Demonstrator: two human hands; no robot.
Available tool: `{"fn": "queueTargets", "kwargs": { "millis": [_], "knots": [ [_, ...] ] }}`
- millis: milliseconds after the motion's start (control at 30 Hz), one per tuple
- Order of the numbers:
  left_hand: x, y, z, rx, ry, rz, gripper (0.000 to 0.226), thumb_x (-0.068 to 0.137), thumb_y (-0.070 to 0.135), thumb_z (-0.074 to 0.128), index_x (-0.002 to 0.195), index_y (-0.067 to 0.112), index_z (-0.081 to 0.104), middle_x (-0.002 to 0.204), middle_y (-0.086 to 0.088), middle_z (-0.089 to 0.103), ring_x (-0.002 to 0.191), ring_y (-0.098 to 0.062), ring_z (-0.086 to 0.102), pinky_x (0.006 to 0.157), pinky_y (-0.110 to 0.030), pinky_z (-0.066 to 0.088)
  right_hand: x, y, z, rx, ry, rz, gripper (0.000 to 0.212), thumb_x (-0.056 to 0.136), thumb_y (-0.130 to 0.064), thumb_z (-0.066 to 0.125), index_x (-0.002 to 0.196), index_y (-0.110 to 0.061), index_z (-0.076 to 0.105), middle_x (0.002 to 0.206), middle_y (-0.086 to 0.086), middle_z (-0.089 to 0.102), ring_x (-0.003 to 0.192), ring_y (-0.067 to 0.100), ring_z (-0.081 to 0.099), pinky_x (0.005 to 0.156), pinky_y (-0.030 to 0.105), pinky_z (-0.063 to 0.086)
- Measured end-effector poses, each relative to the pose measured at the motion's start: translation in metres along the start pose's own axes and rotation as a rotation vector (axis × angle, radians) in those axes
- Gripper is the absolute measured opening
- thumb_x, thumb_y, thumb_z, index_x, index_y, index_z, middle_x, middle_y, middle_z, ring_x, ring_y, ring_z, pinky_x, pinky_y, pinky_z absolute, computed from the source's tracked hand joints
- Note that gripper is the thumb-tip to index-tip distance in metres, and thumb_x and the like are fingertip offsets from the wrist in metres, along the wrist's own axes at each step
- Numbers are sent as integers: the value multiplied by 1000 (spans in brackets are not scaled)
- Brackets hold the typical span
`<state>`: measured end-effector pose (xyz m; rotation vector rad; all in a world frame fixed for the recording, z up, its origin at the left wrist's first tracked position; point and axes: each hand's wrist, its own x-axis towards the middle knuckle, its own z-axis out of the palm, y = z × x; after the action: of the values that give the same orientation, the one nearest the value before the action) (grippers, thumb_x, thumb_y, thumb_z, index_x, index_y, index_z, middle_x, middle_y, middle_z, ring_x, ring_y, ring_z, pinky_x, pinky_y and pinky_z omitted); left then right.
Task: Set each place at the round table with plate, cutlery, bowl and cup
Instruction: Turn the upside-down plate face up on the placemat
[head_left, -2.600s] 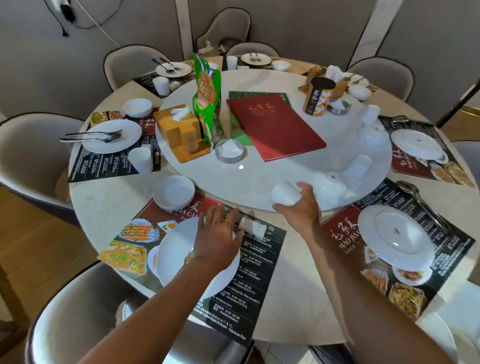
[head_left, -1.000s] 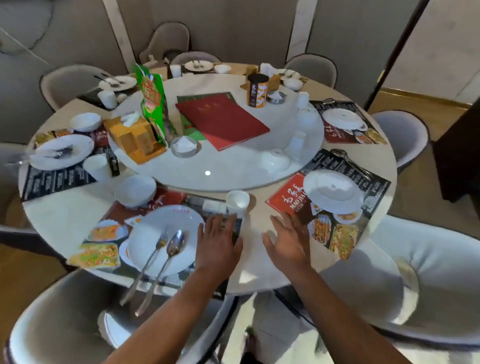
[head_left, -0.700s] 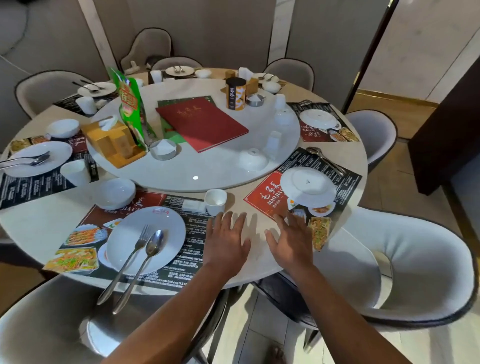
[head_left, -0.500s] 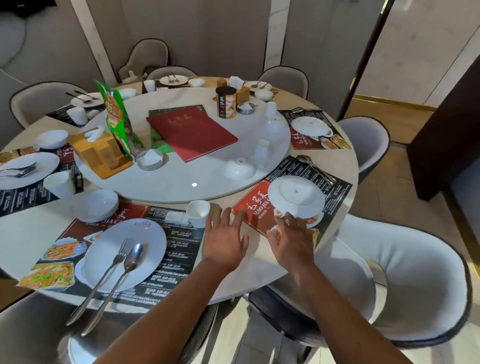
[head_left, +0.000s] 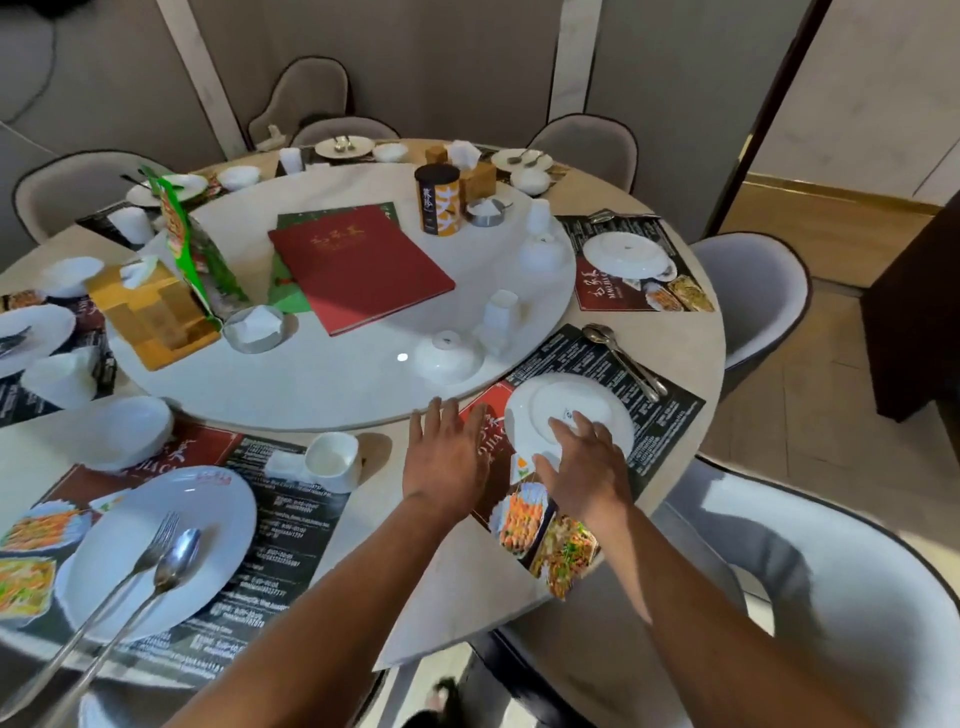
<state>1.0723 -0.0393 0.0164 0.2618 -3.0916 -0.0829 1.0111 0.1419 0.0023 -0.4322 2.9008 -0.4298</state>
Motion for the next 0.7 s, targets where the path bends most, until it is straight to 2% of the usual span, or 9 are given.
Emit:
{"fn": "queueTargets", "kwargs": {
  "millis": [133,233,367,500,567,633,700],
  "knots": [
    [41,-7,4,52,-7,21,69,101,37,48,159,24,12,164,-14,18,154,-36,7,124,-53,8,36,-8,4,-13,42,-45,64,95,-48,54,151,-21,41,158,15,33,143,34,29,110,48,38],
    [72,-15,9,80,-16,37,71,100,34,51,159,24,12,165,-14,16,154,-36,5,124,-53,7,63,-19,7,-41,10,-16,65,97,-50,50,155,-27,31,163,8,24,147,30,21,114,45,34],
    [103,-29,20,105,-24,45,75,100,30,52,160,24,7,167,-17,7,154,-38,0,124,-52,4,94,-28,15,-31,-64,-3,69,97,-49,52,157,-30,25,165,5,18,150,29,16,116,48,30],
    [122,-45,35,164,-74,69,84,100,33,55,161,24,-3,167,-20,-4,154,-40,-6,123,-53,4,104,-29,29,-122,-96,20,72,94,-53,52,156,-29,25,165,7,16,150,32,15,119,50,25],
    [127,-51,40,188,-83,87,92,98,40,59,160,22,-7,166,-20,-7,153,-40,-7,124,-53,4,102,-28,35,-178,-78,5,74,95,-55,46,158,-28,18,166,8,10,151,34,11,120,50,19],
    [130,-53,41,196,-79,109,96,95,44,62,160,22,-5,165,-22,-2,153,-40,-4,124,-51,5,100,-26,37,-187,-76,-7,76,97,-58,40,160,-28,11,167,9,3,152,35,5,122,51,14],
    [131,-53,41,193,-39,153,91,93,41,64,159,21,6,161,-24,13,151,-41,7,124,-50,12,100,-25,38,-180,-77,-8,76,97,-60,36,160,-28,8,168,8,-1,153,34,2,123,50,12]
  ]
}}
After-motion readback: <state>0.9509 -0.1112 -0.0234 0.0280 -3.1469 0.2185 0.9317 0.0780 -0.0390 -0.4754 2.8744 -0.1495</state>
